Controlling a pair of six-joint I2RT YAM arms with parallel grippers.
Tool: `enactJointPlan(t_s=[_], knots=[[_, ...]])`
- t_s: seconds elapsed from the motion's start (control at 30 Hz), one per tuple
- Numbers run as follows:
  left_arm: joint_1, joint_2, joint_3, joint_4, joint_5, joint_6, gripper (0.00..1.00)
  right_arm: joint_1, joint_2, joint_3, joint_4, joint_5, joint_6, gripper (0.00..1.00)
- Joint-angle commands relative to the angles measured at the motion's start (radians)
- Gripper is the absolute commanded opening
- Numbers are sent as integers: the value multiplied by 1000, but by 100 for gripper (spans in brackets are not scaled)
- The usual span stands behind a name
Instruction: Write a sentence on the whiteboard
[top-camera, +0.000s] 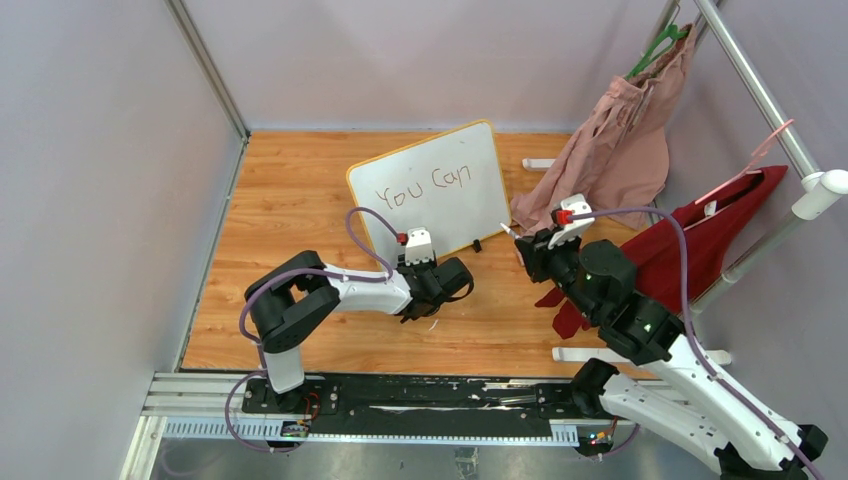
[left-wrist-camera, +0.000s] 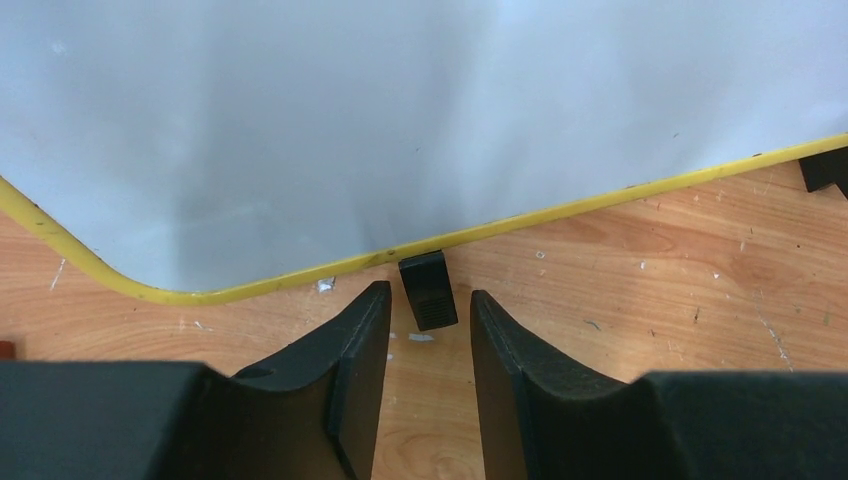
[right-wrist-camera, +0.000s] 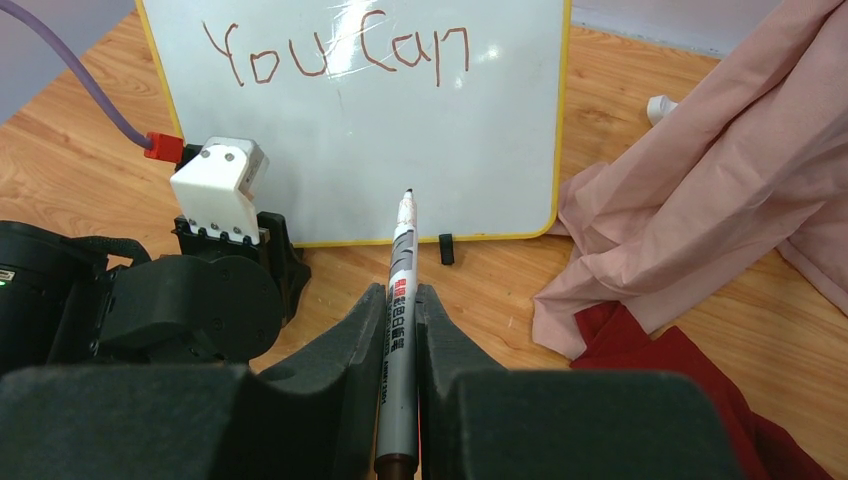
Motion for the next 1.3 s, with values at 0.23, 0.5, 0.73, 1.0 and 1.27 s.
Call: enactJointPlan(t_s=[0.23, 0.5, 0.73, 1.0, 1.27], knots=[[15, 6, -43, 28, -65, 13, 27, 12, 2, -10, 30, -12, -13, 0], [17, -26, -98, 34, -62, 4, 23, 13, 5, -11, 32, -14, -1, 0], [17, -86, -136, 49, -44, 33, 24, 13, 2, -15, 32, -16, 7, 0], [10, -212, -166, 61, 96, 120, 52, 13, 2, -1, 32, -38, 5, 0], [-2, -617, -279, -1, 197, 309, 85, 13, 17, 13, 38, -65, -14, 0]])
